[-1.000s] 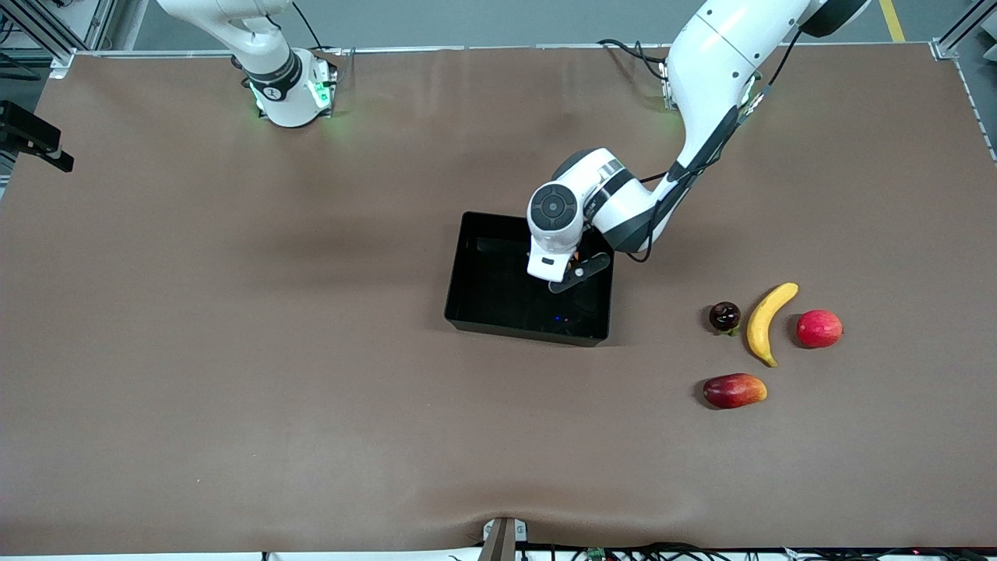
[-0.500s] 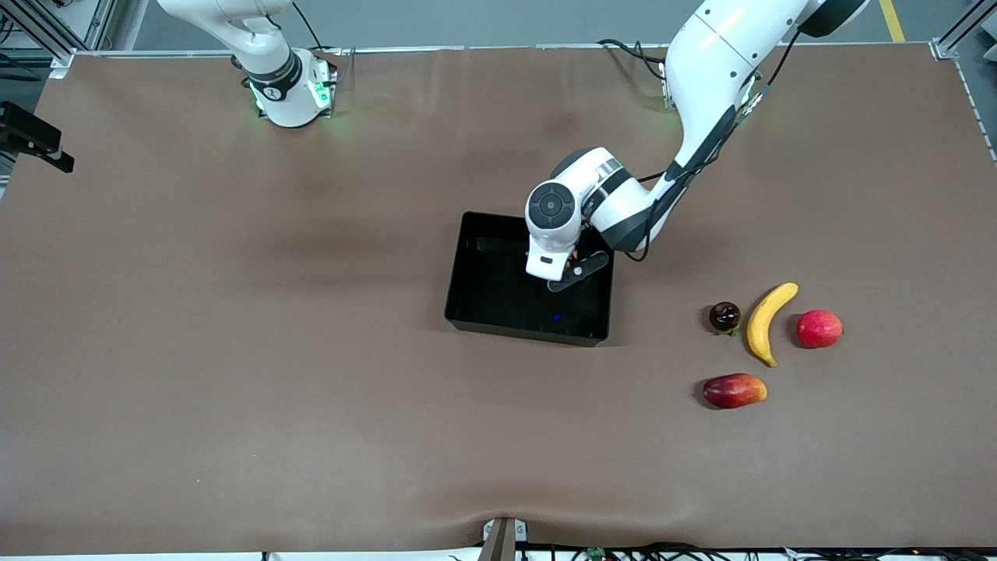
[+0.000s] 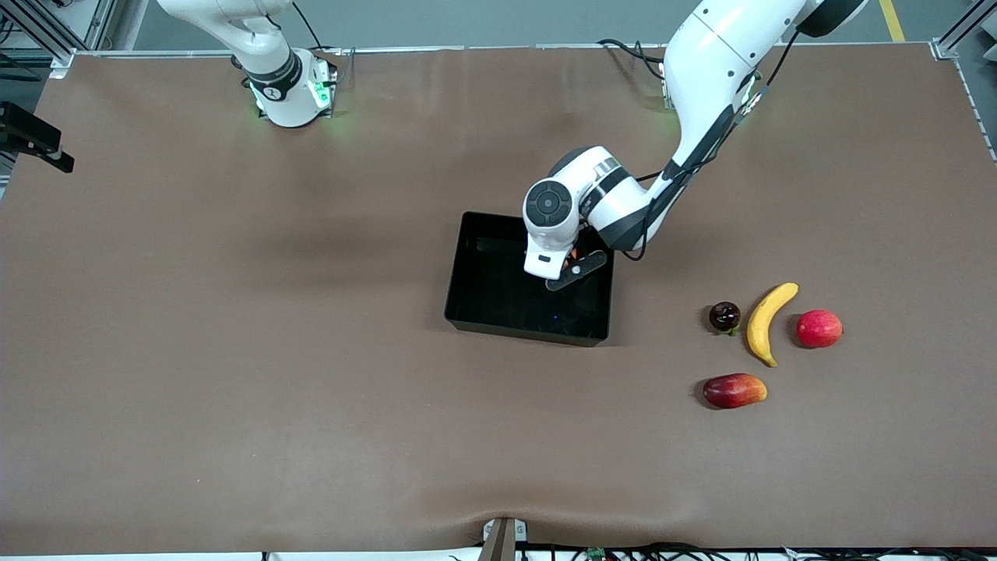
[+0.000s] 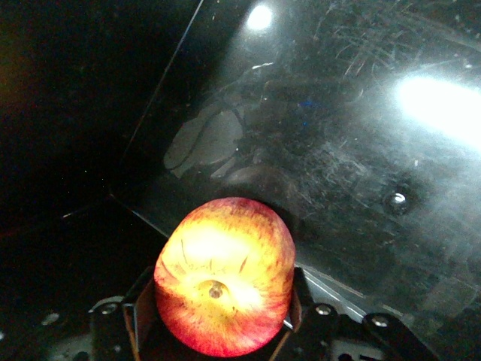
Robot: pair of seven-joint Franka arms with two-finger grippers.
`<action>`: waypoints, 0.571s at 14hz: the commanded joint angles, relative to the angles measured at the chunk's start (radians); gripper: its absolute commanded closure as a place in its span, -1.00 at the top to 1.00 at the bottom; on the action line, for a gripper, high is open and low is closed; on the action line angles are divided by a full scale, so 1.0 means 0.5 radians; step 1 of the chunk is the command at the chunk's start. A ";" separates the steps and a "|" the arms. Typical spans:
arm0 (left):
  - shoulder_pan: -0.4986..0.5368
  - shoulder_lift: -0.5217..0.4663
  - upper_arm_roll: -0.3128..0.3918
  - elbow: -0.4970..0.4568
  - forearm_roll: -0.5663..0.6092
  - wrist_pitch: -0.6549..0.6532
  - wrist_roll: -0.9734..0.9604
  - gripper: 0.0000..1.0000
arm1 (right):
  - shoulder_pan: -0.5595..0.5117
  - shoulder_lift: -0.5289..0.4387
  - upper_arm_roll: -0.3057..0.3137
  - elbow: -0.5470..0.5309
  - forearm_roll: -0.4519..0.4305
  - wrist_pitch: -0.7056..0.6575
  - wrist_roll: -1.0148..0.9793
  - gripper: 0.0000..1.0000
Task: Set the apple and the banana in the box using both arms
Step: 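Lower the apple into the tray with the left gripper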
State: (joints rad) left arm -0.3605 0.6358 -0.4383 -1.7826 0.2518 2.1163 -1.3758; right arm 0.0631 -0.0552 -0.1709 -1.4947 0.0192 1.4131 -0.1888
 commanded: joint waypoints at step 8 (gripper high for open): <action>0.012 -0.063 0.015 0.251 0.070 -0.298 -0.062 1.00 | -0.010 0.027 -0.002 0.050 -0.002 -0.013 0.009 1.00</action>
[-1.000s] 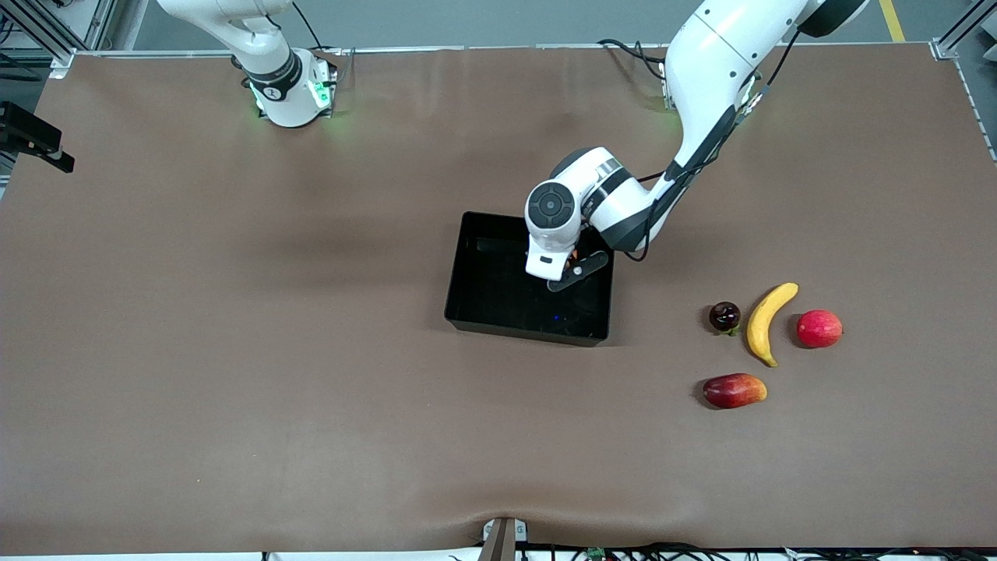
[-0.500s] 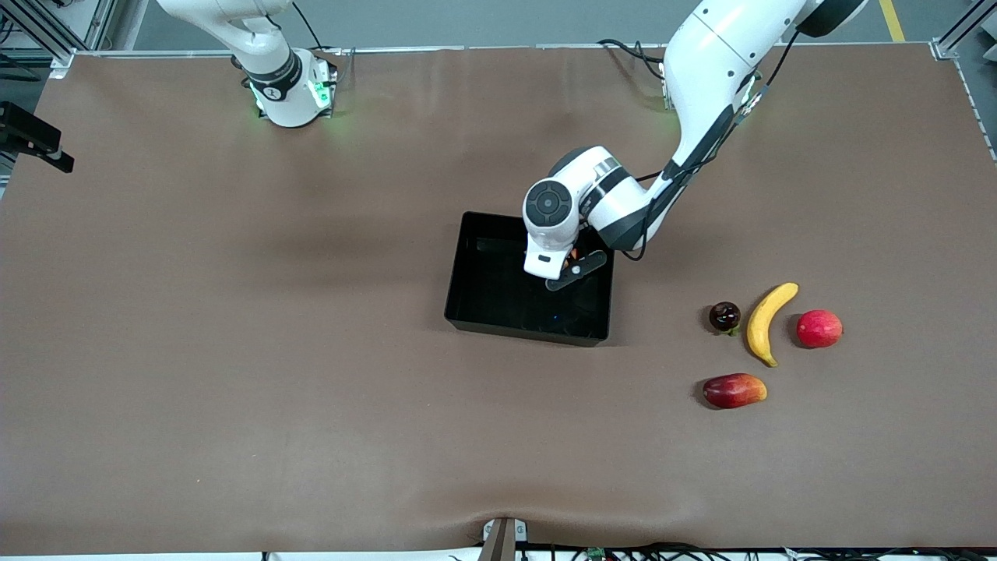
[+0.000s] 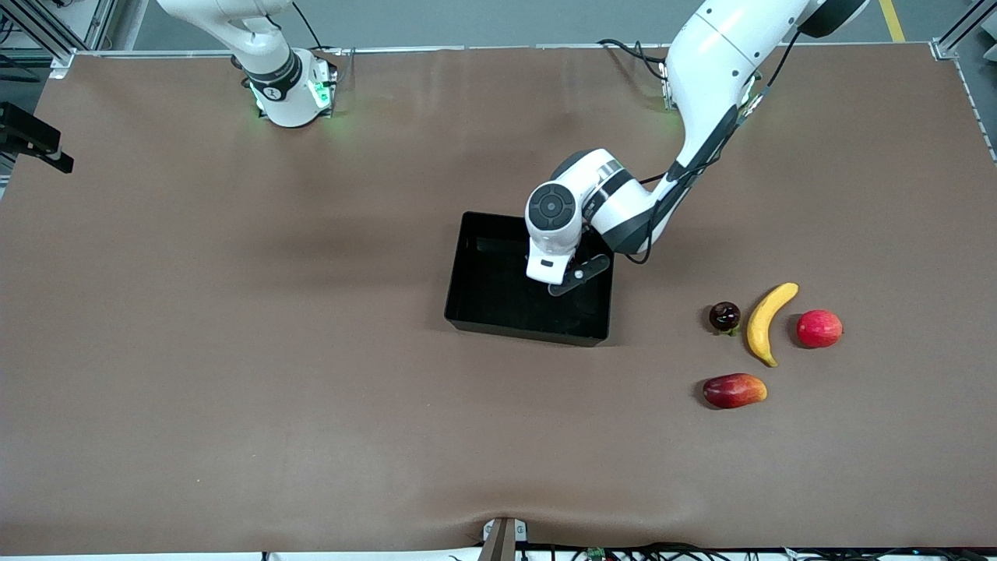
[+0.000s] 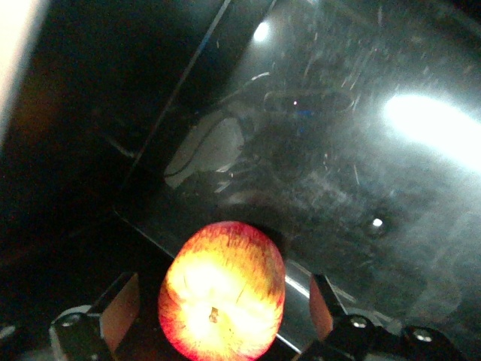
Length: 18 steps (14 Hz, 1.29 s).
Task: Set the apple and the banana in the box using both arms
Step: 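Lower the apple into the tray with the left gripper, then open the left gripper to release the apple and lift away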
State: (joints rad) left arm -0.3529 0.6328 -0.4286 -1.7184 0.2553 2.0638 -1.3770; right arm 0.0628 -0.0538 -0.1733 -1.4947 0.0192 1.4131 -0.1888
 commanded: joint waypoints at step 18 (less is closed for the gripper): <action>0.672 -0.440 -0.014 0.148 0.075 -0.599 1.048 1.00 | 0.000 0.025 0.006 0.050 -0.002 -0.010 0.009 1.00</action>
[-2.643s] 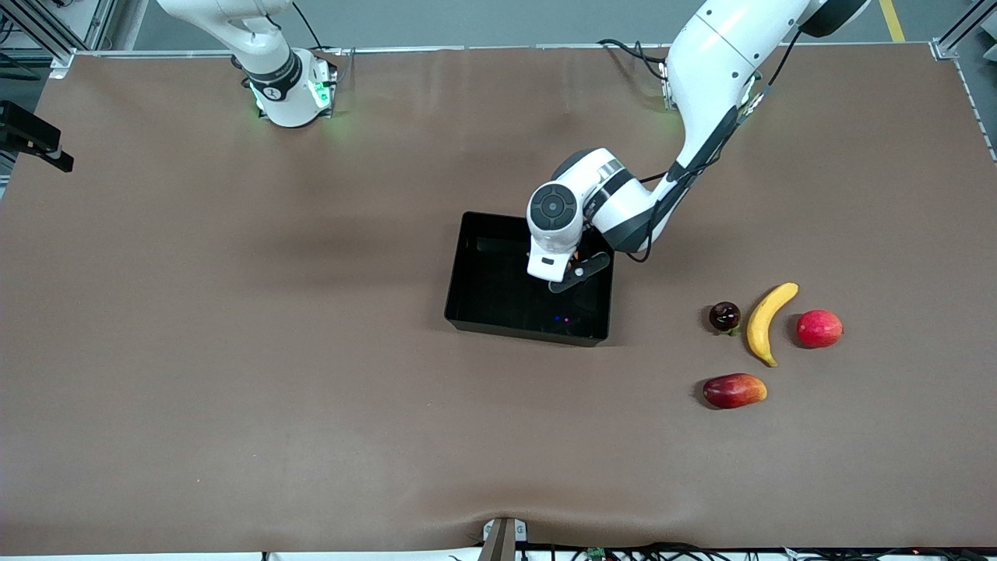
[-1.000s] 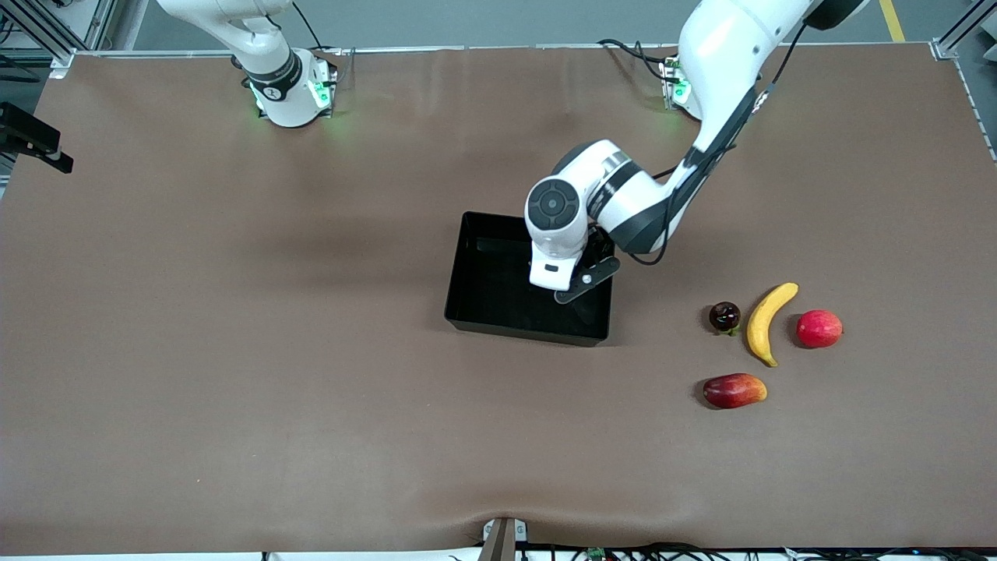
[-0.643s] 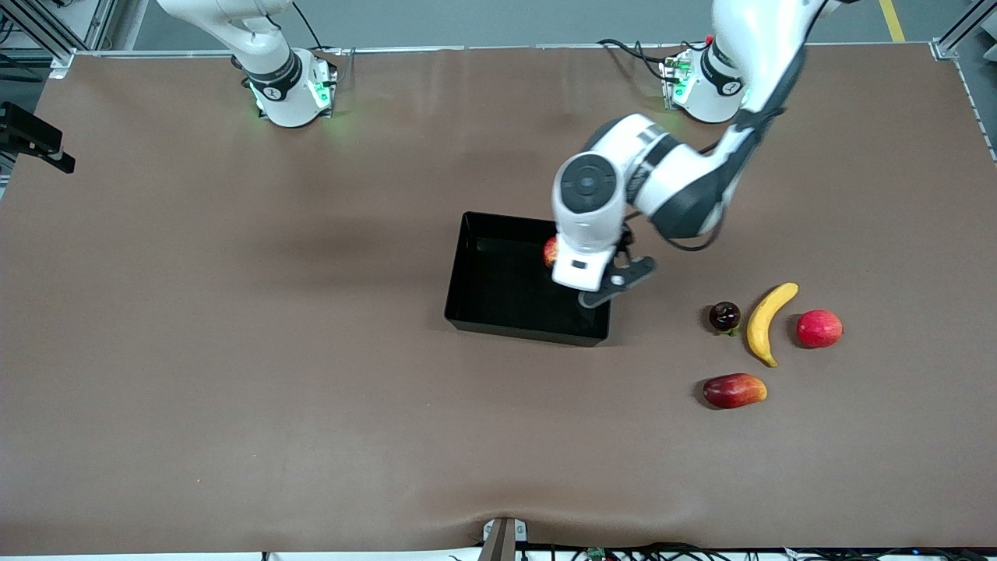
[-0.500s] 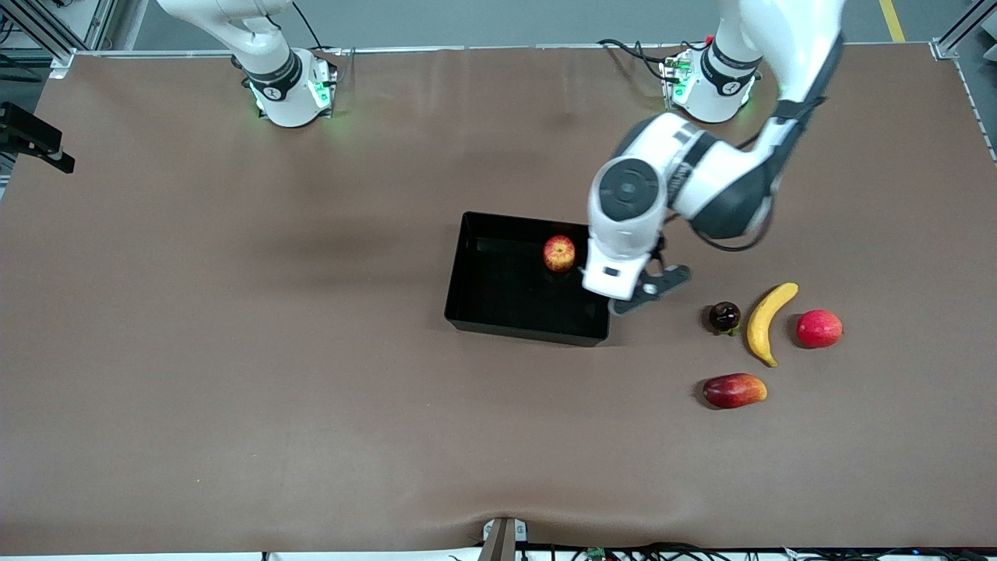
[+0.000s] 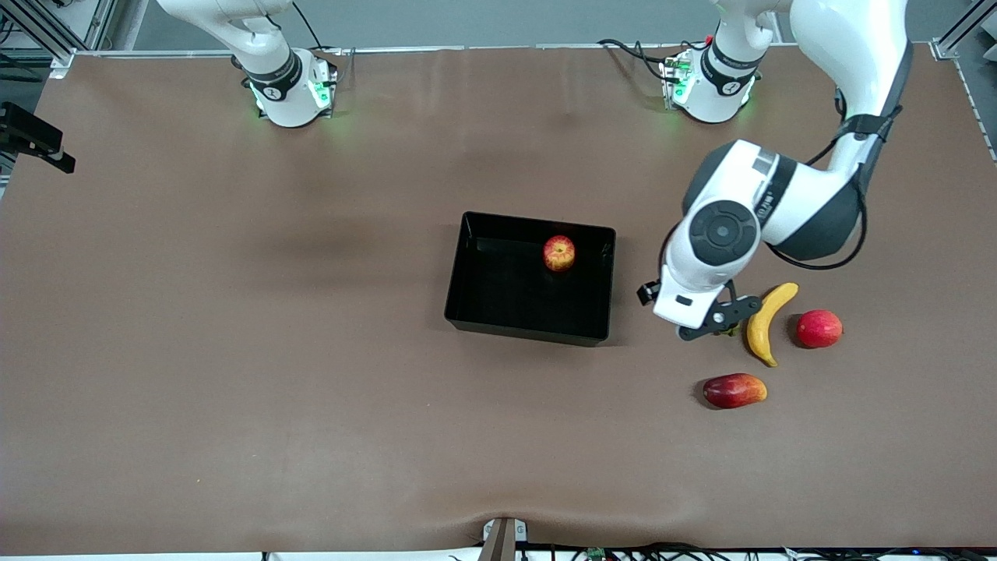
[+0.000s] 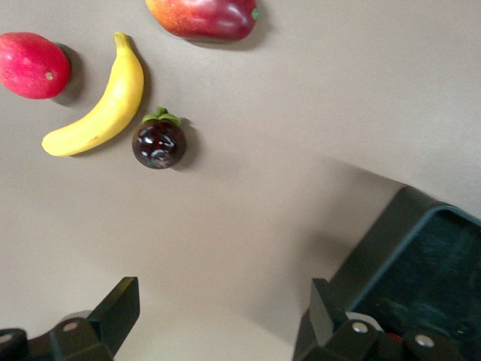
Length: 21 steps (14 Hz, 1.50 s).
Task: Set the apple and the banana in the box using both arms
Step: 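Move the left gripper over the yellow banana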
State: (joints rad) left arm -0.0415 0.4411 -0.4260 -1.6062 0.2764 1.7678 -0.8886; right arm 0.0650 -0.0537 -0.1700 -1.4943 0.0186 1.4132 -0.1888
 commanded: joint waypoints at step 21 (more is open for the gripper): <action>0.206 -0.026 -0.025 -0.371 0.021 0.170 0.182 1.00 | -0.020 0.025 -0.004 0.049 0.018 -0.010 0.003 1.00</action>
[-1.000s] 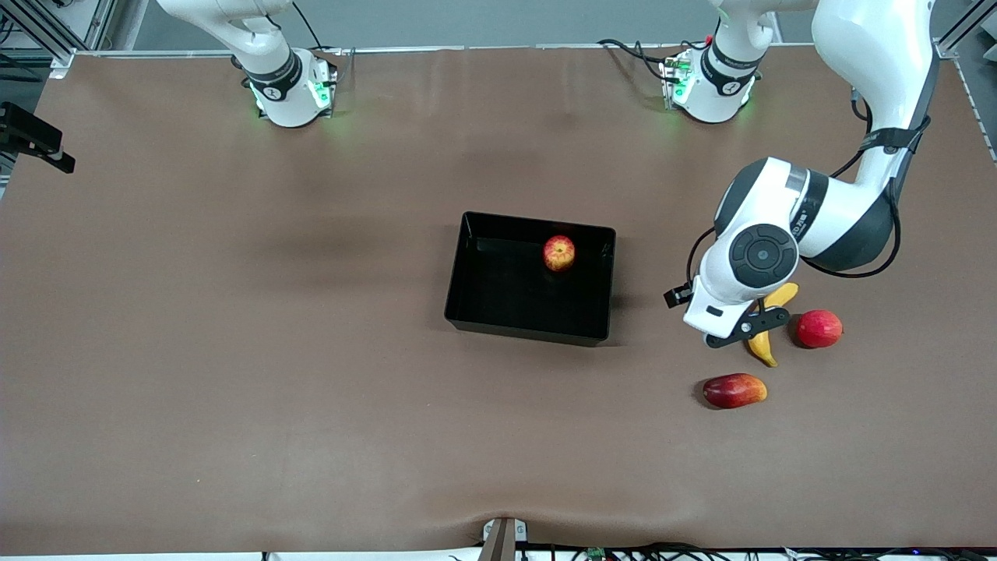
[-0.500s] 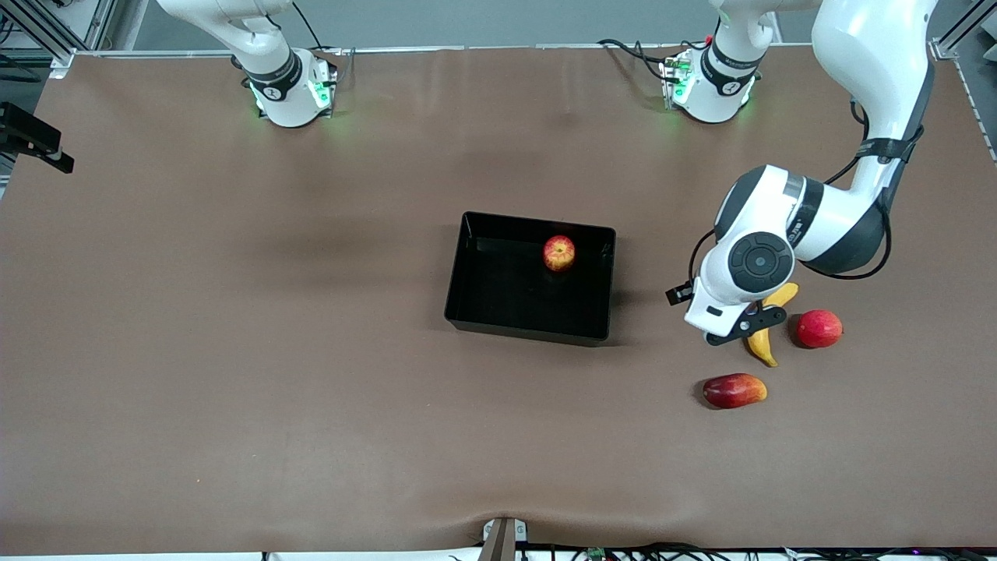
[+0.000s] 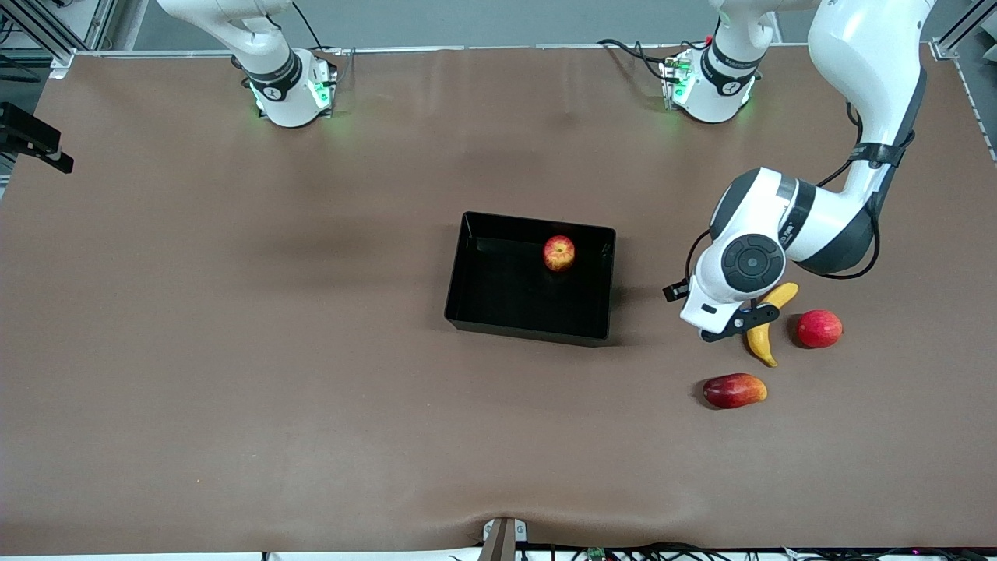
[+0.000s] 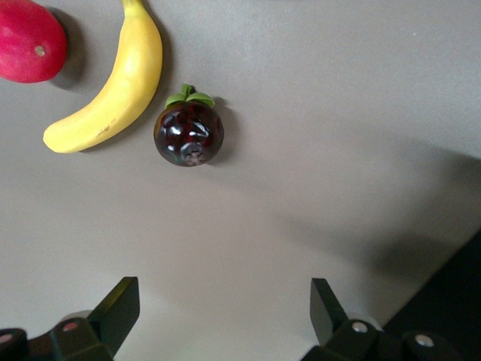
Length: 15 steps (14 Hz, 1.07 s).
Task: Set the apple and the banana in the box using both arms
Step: 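Move the left gripper over the yellow banana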
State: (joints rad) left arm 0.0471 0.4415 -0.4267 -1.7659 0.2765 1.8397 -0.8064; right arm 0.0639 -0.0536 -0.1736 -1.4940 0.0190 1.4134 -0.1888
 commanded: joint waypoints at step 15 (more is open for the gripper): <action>0.108 0.028 -0.018 -0.153 0.039 0.113 0.027 1.00 | -0.020 0.024 0.001 0.049 0.014 -0.010 -0.006 1.00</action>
State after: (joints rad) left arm 0.0696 0.4593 -0.4263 -1.8368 0.2765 1.8851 -0.8059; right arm 0.0639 -0.0536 -0.1766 -1.4939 0.0190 1.4136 -0.1888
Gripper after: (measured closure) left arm 0.000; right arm 0.000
